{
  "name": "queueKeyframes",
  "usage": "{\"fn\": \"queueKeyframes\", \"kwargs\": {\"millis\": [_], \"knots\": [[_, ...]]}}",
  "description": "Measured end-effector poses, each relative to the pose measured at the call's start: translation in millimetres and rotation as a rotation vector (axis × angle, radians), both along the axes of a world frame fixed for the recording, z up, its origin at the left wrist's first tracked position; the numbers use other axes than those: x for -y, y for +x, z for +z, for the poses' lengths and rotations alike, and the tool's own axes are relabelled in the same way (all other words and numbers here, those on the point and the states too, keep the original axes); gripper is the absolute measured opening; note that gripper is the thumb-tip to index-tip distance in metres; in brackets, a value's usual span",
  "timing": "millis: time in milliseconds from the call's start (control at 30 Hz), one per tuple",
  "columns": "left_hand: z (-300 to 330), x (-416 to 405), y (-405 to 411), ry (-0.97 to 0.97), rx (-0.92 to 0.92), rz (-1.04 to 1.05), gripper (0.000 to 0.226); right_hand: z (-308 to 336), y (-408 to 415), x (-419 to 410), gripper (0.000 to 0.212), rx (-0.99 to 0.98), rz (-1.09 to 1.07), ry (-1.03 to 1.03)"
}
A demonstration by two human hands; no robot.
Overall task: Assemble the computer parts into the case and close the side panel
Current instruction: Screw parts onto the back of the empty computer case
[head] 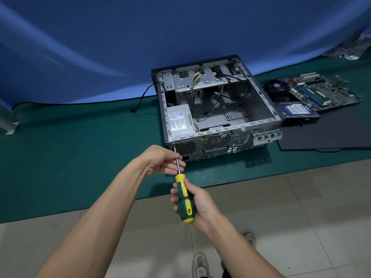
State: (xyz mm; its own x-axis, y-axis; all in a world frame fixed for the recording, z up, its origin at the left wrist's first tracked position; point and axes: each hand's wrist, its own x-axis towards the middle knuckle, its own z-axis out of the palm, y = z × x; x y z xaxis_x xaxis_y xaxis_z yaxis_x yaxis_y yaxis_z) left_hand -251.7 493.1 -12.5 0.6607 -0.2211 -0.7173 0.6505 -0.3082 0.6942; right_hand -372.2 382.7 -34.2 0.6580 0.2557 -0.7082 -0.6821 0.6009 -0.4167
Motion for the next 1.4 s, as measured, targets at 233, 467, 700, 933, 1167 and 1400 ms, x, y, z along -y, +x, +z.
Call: {"fn": "queueKeyframes", "kwargs": {"millis": [233, 467, 700, 933, 1167, 1400], "knots": [[-7.1, 7.0, -2.5, 0.167, 0.15, 0.102, 0.018, -4.0, 6.5, -13.3, 0.015, 0.076, 0.002, -0.442], [-9.8, 1.0, -8.3, -0.033, 0.044, 0.077, 0.021, 0.2, 5.0, -8.0, 0.028, -0.047, -0.051, 0.141], [-13.6, 5.3, -11.1, 0.001, 0.087, 0.157, 0.018, -1.1, 8.1, -13.2, 0.028, -0.045, 0.067, -0.246], [-10.4, 9.4, -10.5, -0.006, 0.073, 0.214, 0.016, 2.2, 8.8, 1.8, 0.036, -0.003, 0.17, -0.136], [-8.8, 6.2, -10.8, -0.059, 0.04, 0.241, 0.016, 8.3, 12.3, -3.4, 0.033, -0.11, -0.013, 0.231], [-8.2, 6.0, -10.1, 0.0, 0.06, 0.229, 0.016, 4.0, 7.8, -10.1, 0.04, -0.037, 0.159, -0.319]]}}
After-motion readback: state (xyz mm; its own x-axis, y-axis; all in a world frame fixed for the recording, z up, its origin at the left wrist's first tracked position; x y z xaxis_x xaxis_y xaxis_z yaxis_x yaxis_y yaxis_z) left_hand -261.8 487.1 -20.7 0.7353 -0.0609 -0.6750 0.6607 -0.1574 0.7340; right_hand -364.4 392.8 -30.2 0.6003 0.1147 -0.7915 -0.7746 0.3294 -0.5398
